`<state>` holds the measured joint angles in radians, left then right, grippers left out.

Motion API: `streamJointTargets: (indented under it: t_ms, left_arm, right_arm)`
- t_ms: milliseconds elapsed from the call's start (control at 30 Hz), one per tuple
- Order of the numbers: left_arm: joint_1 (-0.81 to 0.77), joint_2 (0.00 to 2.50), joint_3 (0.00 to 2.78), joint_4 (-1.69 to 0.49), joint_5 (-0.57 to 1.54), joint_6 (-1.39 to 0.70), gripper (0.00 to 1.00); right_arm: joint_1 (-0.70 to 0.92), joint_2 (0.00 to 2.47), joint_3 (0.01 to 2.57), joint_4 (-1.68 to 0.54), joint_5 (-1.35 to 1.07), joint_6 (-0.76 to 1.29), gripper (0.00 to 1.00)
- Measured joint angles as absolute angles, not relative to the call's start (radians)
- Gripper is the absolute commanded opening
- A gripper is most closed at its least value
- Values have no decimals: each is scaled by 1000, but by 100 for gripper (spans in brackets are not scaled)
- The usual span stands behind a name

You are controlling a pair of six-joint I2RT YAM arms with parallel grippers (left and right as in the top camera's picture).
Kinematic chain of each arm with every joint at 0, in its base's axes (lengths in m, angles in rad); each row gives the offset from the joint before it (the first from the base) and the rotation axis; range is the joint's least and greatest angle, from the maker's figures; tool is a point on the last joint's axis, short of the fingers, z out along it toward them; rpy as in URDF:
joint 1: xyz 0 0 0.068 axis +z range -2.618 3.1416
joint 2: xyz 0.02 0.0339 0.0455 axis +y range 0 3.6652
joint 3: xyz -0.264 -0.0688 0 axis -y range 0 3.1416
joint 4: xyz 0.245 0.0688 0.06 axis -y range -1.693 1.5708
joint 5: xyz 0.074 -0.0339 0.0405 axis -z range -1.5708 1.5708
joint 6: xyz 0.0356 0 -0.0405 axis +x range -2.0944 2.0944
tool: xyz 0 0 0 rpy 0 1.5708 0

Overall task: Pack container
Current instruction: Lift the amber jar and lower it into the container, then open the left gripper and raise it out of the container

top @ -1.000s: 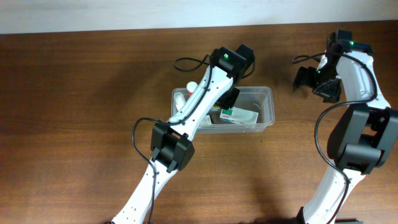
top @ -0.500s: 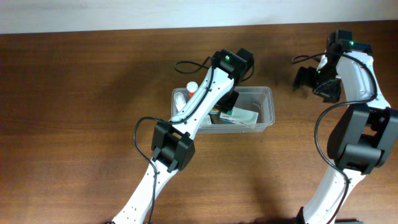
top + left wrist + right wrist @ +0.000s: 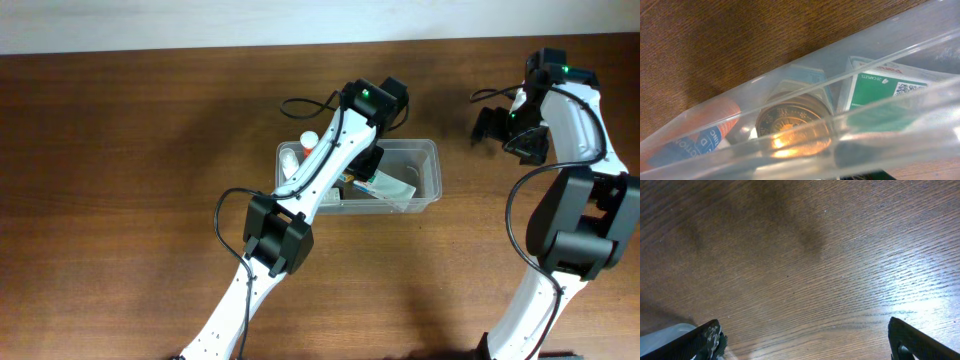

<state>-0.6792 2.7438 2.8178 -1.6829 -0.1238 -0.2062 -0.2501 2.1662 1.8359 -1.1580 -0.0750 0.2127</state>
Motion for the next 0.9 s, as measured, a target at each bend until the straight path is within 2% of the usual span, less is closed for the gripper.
streamJointTargets:
  t_ms: [433, 533, 700, 767, 900]
  left_arm:
    - [-679, 2736, 2844, -1684, -124, -206, 51]
    - [-679, 2696, 2844, -1685, -124, -202, 67]
    - [-679, 2561, 2844, -1684, -124, -206, 71]
    - [-679, 2480, 2846, -1684, -124, -204, 76]
    - [-679, 2327, 2860, -1684, -124, -202, 76]
  right_arm:
    - [-250, 2166, 1836, -1158, -75, 213, 99]
    - [-250, 2166, 1836, -1158, -75, 212, 98]
    - [-250, 2166, 1836, -1158, -75, 213, 98]
    - [-250, 2166, 1836, -1158, -75, 213, 98]
    - [-250, 2166, 1836, -1158, -75, 213, 98]
